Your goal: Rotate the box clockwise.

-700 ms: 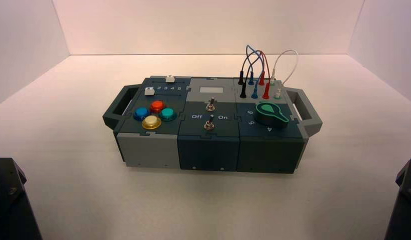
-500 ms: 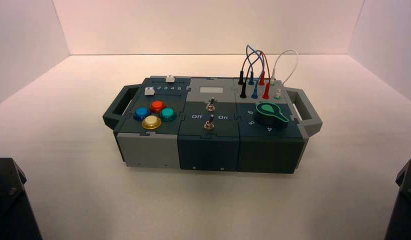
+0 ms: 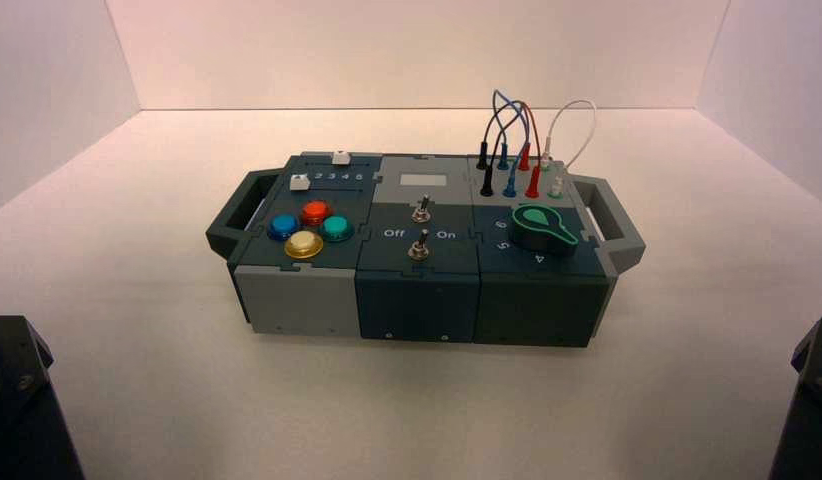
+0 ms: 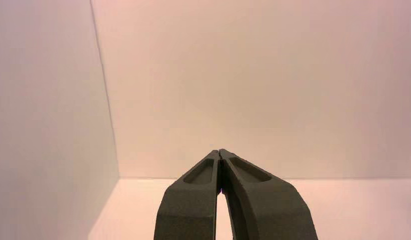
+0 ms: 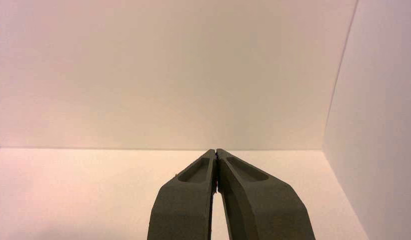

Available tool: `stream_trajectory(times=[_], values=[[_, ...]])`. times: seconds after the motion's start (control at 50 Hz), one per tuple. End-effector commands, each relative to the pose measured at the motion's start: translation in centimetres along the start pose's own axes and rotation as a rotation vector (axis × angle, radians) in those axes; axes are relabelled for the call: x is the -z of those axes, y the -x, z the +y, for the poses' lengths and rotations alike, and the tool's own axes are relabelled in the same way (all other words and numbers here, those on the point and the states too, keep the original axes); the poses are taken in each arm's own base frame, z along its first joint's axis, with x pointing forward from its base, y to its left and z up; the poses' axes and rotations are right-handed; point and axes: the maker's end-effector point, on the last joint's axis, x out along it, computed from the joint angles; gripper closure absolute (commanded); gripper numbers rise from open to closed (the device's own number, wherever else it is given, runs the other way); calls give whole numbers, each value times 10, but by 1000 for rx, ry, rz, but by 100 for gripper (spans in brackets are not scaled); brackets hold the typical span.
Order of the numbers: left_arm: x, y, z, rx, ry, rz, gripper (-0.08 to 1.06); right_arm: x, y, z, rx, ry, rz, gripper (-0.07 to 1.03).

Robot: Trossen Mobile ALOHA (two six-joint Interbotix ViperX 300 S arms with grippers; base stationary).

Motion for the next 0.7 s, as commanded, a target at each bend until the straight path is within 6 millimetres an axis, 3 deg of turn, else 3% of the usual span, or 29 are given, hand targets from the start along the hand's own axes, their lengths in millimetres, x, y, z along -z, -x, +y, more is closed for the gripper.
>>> stream_trajectory(times=[0.02,0.4,0.7], values=[[-19,-3,-11,41,-4,7,100,-17,-5,4,-11,-2,17,98],[-1,8,-32,123,-31,328,100,-20,-10,10,-23,0,314,98],[32,37,-82,326,-24,642,101,-4,-33,11,-28,32,537,99]])
